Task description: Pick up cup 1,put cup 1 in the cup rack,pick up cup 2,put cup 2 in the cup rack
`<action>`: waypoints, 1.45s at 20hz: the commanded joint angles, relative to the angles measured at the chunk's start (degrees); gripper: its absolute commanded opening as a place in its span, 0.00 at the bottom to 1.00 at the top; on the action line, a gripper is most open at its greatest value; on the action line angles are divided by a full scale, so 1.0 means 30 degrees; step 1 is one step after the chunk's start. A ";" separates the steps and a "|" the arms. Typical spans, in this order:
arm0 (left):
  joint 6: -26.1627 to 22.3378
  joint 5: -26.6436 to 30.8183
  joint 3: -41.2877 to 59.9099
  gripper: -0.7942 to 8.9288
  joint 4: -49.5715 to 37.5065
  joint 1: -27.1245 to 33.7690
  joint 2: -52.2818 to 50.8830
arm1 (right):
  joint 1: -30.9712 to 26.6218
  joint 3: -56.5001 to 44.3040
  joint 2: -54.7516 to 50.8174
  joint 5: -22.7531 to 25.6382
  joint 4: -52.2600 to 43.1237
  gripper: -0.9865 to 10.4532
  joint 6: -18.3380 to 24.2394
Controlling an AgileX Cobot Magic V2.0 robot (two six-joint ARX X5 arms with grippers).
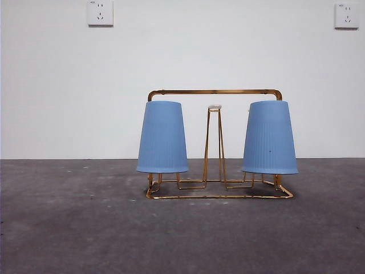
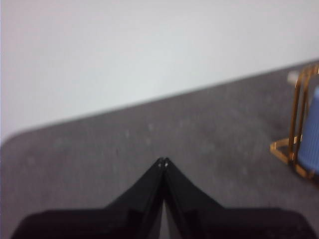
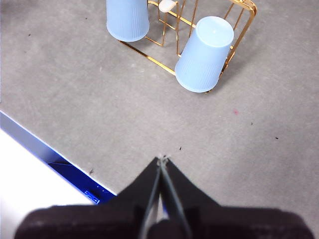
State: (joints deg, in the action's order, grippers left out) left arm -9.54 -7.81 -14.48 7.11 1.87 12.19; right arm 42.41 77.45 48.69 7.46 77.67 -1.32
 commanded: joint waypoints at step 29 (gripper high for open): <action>0.2317 0.0984 0.4670 0.08 0.0750 0.0117 -0.3643 | -0.1333 -0.0168 -0.0663 0.1355 -0.0787 0.09 0.2127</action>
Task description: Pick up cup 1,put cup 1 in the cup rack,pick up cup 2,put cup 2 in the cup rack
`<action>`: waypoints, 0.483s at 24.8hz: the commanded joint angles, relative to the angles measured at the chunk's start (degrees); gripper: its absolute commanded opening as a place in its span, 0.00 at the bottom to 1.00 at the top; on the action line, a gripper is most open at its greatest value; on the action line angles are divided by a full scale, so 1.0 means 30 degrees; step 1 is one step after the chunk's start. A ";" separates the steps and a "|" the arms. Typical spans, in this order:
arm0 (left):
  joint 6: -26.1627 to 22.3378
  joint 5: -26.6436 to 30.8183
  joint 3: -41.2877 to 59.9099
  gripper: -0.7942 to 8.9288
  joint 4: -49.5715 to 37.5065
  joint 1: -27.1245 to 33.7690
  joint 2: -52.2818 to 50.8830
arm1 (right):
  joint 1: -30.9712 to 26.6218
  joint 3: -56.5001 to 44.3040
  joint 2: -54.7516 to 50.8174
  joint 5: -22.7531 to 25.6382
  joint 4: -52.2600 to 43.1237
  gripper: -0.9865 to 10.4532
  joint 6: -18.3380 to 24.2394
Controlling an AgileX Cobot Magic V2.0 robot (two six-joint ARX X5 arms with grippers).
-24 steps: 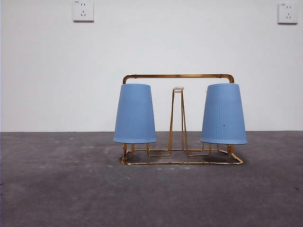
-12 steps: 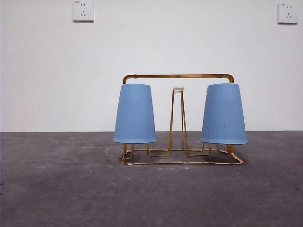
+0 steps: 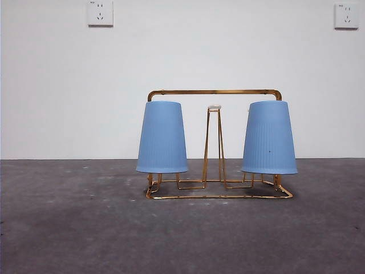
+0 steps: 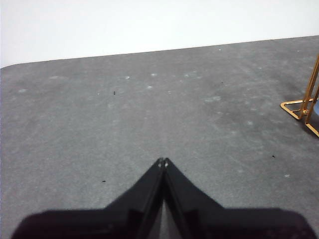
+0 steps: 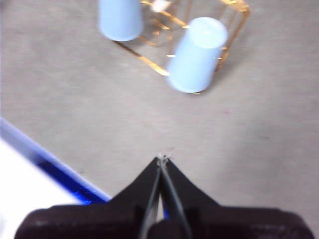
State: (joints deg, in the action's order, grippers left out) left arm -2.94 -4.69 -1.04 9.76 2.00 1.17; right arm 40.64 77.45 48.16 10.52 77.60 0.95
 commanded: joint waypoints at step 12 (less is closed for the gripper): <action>0.0117 -0.0058 0.0189 0.08 -0.0131 0.0073 0.0029 | -1.2990 -1.1606 -0.9129 -0.5654 -1.9067 0.09 0.2747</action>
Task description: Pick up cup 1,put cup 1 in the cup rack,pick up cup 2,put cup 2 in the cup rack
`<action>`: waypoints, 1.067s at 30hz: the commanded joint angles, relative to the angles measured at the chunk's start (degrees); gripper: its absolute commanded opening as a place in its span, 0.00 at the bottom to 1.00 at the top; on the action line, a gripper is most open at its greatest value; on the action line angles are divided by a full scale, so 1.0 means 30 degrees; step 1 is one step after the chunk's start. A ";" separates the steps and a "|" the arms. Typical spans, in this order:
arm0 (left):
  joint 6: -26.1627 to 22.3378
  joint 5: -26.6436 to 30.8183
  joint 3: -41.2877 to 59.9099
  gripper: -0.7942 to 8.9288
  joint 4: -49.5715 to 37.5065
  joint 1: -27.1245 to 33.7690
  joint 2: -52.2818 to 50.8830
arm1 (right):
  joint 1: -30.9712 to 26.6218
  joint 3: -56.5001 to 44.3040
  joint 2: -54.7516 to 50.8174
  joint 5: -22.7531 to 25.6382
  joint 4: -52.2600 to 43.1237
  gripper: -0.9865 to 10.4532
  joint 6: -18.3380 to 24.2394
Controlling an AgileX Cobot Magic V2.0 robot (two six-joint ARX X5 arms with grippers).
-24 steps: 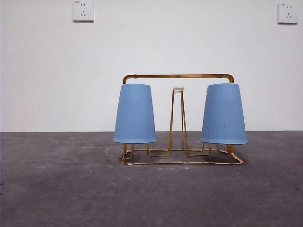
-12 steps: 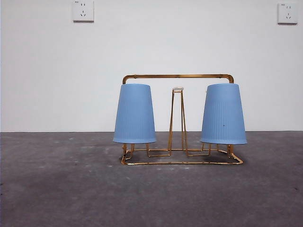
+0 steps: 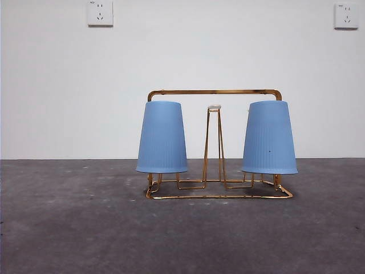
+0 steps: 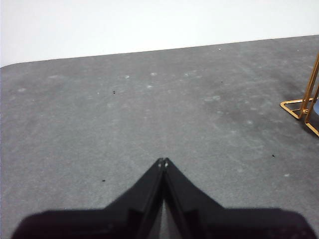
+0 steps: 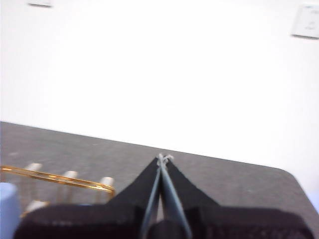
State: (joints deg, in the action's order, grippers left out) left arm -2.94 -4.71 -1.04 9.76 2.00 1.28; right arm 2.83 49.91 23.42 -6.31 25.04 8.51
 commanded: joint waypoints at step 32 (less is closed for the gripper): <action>0.0117 -0.0058 0.0189 0.08 -0.0131 0.0073 0.0007 | -0.0714 -1.6342 -0.7657 0.1406 -0.4881 0.09 -0.2404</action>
